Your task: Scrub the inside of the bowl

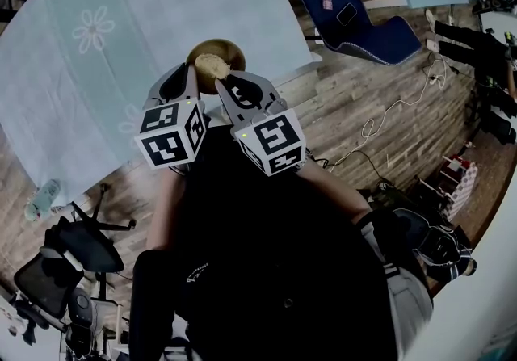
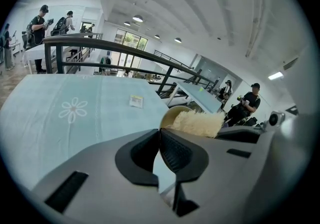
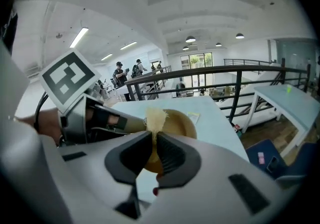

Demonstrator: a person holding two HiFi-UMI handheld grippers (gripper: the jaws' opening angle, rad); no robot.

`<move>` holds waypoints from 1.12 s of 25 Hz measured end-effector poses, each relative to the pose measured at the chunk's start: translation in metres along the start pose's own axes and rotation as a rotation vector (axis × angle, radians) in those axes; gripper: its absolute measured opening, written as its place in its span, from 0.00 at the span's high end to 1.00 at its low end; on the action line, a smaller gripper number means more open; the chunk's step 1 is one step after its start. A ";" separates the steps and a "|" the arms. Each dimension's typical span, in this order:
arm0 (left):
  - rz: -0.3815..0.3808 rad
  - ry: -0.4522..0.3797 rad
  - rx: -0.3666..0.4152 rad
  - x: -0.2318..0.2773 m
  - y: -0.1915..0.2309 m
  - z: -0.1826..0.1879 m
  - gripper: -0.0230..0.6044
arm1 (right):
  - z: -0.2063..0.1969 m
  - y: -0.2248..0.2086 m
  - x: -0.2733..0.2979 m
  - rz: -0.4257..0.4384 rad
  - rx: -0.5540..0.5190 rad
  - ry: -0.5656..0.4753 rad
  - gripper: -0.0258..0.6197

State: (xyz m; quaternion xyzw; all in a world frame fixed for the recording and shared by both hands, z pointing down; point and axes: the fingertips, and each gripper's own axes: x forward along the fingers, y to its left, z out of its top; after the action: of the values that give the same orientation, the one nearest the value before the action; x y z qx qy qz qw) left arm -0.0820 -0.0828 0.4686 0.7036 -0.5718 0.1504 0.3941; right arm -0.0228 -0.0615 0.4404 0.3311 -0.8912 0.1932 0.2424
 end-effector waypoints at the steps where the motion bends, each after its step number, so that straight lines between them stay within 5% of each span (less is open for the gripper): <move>1: -0.004 -0.002 0.002 0.000 -0.003 0.001 0.92 | -0.003 -0.001 0.001 0.007 0.019 0.009 0.90; 19: -0.079 0.034 0.025 -0.002 -0.021 -0.010 0.92 | -0.025 -0.023 0.004 -0.152 -0.045 0.135 0.90; 28: -0.055 0.033 0.047 -0.002 -0.016 -0.008 0.92 | -0.024 -0.034 0.003 -0.213 -0.098 0.143 0.90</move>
State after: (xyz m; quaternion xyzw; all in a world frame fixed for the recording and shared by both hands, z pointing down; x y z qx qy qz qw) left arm -0.0659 -0.0749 0.4659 0.7257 -0.5418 0.1646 0.3908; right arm 0.0057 -0.0746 0.4676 0.3969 -0.8398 0.1459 0.3404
